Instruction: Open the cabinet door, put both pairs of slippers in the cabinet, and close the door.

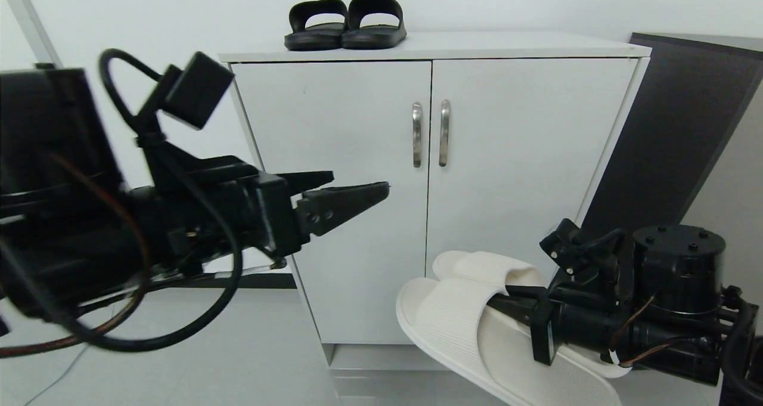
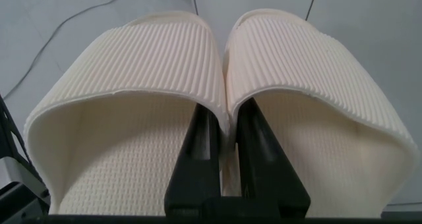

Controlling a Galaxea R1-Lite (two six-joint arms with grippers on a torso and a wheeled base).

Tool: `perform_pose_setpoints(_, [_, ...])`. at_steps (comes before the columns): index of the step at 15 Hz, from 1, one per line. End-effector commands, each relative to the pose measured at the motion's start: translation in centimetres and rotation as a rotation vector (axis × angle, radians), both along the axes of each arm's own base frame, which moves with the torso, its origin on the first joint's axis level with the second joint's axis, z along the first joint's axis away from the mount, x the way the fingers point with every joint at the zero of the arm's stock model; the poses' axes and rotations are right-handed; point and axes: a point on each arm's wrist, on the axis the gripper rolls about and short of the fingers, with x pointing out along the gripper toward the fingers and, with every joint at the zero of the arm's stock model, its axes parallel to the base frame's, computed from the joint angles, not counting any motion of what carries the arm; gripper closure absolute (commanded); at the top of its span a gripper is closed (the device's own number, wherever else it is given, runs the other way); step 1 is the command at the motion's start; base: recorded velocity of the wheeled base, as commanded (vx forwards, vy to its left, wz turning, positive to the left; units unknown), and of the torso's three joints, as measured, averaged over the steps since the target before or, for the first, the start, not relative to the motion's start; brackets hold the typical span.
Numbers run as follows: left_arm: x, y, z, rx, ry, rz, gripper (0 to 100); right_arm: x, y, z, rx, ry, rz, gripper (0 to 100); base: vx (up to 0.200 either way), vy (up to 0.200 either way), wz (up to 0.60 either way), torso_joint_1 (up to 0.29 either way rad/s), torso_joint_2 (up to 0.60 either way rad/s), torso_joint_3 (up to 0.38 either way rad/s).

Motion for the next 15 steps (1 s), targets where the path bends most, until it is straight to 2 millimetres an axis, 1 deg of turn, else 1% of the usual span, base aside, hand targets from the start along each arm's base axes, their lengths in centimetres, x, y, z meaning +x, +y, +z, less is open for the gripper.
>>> perform_pose_setpoints(1, [3.8,-3.4,-1.3,0.021,0.032,-0.028,0,0.1,0.1,-0.2,-0.005,0.006,0.001,100,0.000,0.000,0.00,0.000,0.00,0.000])
perform_pose_setpoints(2, [4.5,-4.4,-1.3,0.018,0.030,-0.045,0,0.2,0.2,-0.3,-0.007,0.010,0.001,100,0.000,0.000,0.00,0.000,0.00,0.000])
perform_pose_setpoints(4, [5.4,-5.9,-0.5,0.003,0.011,-0.108,0,0.2,0.1,-0.3,-0.006,0.008,0.000,100,0.000,0.000,0.00,0.000,0.00,0.000])
perform_pose_setpoints(6, [6.5,-7.1,-0.2,-0.005,0.002,-0.151,0,0.2,0.1,-0.3,-0.006,0.007,0.000,100,0.000,0.000,0.00,0.000,0.00,0.000])
perform_pose_setpoints(7, [7.6,-8.1,0.0,-0.005,0.004,-0.174,0,0.2,0.1,-0.3,-0.006,0.007,0.000,100,0.000,0.000,0.00,0.000,0.00,0.000])
perform_pose_setpoints(8, [8.2,-8.7,0.1,-0.003,0.012,-0.193,0,0.2,0.1,-0.3,-0.006,0.007,0.000,100,0.000,0.000,0.00,0.000,0.00,0.000])
perform_pose_setpoints(11, [9.4,-9.6,0.8,-0.026,0.031,-0.287,0,0.2,0.1,-0.4,-0.007,0.010,0.000,100,0.000,0.000,0.00,0.000,0.00,0.000])
perform_pose_setpoints(13, [10.4,-10.2,1.0,-0.063,0.053,-0.304,0,0.2,0.2,-0.4,-0.008,0.011,0.001,100,0.000,0.000,0.00,0.000,0.00,0.000])
perform_pose_setpoints(15, [12.2,-10.8,0.5,-0.069,0.056,-0.283,0,0.2,0.1,-0.4,-0.009,0.012,0.000,100,0.000,0.000,0.00,0.000,0.00,0.000])
